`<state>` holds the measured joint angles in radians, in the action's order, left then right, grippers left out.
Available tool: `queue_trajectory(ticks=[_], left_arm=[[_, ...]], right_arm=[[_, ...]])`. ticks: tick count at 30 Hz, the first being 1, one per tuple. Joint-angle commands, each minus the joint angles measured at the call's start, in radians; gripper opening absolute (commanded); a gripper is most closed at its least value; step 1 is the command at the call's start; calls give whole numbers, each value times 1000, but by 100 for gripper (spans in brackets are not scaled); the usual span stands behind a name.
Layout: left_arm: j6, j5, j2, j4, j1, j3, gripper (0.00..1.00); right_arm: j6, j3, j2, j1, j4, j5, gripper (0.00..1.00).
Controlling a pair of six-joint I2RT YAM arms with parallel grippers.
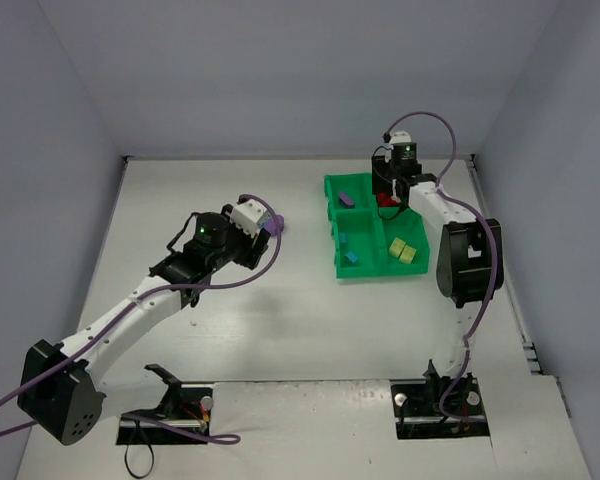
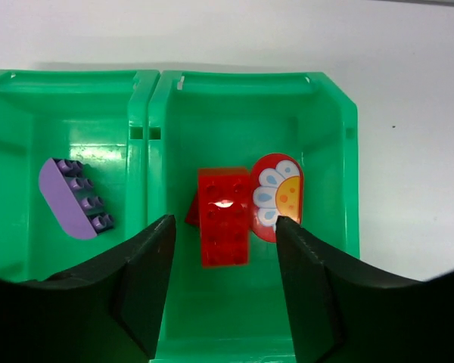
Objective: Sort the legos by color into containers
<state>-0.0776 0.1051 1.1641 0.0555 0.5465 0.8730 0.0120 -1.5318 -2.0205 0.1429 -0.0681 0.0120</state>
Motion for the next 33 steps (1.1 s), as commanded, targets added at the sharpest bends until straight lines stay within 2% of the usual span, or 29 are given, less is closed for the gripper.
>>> queue_trajectory(ticks=[1,3,4,6,12,14,20,26,33], left_arm=[[6,8,-38,-57,-8,44,0],[-4,13,-38,-57,-8,46,0],[-4,15,-38,-57,-8,47,0],[-13,21,-37,-57,-8,57,0],[-109,131,-44,-86,-7,55,0],[-143,169,-55,-123,-8,40,0],[-287,300,-66,-160,-8,29,0],[-361,401,-66,-155,-8,44,0],[-363,435,-96,-138,-7,55,0]], right_arm=[[9,-64,31,-5,-38,20,57],[2,-64,51,-5,-30,11,60],[-10,-62,61,-3,-27,3,64],[-41,-60,100,0,-9,-24,65],[-176,2,273,33,39,-280,63],[-236,30,347,69,42,-389,63],[-337,154,488,265,40,-541,70],[-432,243,574,443,-19,-564,70],[-469,303,600,523,-71,-531,69]])
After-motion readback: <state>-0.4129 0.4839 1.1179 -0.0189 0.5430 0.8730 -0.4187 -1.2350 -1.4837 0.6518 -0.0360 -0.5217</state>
